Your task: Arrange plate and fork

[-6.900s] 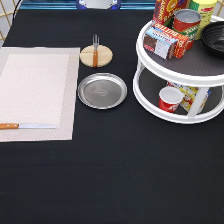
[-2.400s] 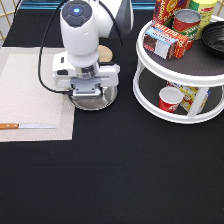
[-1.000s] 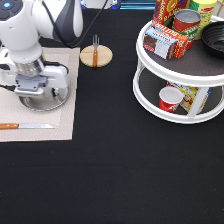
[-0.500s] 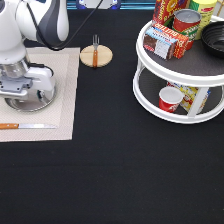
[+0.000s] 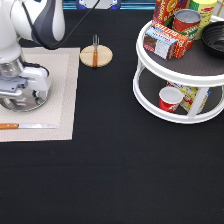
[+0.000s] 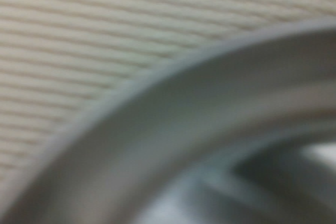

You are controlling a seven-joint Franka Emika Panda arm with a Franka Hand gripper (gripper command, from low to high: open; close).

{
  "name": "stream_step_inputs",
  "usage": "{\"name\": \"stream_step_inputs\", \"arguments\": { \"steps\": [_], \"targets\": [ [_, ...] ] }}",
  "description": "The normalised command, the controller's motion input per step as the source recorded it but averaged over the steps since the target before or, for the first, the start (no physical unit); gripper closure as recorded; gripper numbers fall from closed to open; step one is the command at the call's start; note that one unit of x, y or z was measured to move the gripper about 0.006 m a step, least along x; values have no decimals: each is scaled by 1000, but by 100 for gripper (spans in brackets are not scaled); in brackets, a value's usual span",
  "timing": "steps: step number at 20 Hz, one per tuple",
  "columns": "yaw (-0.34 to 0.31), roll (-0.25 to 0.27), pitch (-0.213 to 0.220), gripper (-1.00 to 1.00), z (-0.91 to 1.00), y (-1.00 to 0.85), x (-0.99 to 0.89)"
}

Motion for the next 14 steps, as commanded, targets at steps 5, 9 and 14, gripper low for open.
{"name": "stream_step_inputs", "arguments": {
  "steps": [5, 9, 14],
  "targets": [
    [72, -118, -15, -100, 539, 695, -553],
    [15, -140, -65, -100, 569, 597, -930],
    [0, -146, -90, -100, 422, 601, -944]
  ]
}}
